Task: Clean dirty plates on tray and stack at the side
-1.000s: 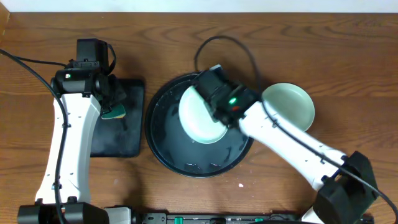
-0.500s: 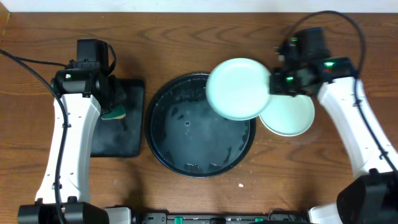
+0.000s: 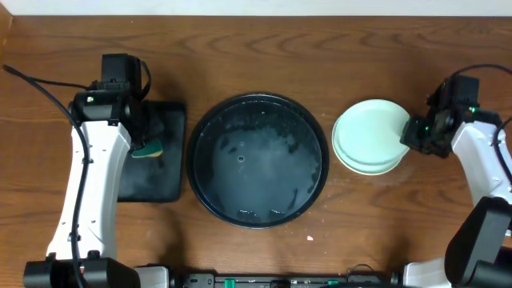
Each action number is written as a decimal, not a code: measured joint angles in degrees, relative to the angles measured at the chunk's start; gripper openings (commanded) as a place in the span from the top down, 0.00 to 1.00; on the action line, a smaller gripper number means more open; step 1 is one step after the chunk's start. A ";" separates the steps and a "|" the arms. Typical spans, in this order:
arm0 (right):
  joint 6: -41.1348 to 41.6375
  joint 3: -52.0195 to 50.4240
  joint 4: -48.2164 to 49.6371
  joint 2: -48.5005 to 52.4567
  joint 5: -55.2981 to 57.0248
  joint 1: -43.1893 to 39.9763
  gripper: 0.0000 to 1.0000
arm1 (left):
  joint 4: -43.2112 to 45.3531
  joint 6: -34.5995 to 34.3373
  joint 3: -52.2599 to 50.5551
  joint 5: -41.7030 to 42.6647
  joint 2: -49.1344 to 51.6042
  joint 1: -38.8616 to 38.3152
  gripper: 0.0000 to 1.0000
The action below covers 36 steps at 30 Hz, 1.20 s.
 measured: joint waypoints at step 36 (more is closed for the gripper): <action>-6.54 19.15 -11.76 -0.26 -5.07 19.34 0.10 | 9.68 16.59 -0.92 7.15 28.48 1.95 0.27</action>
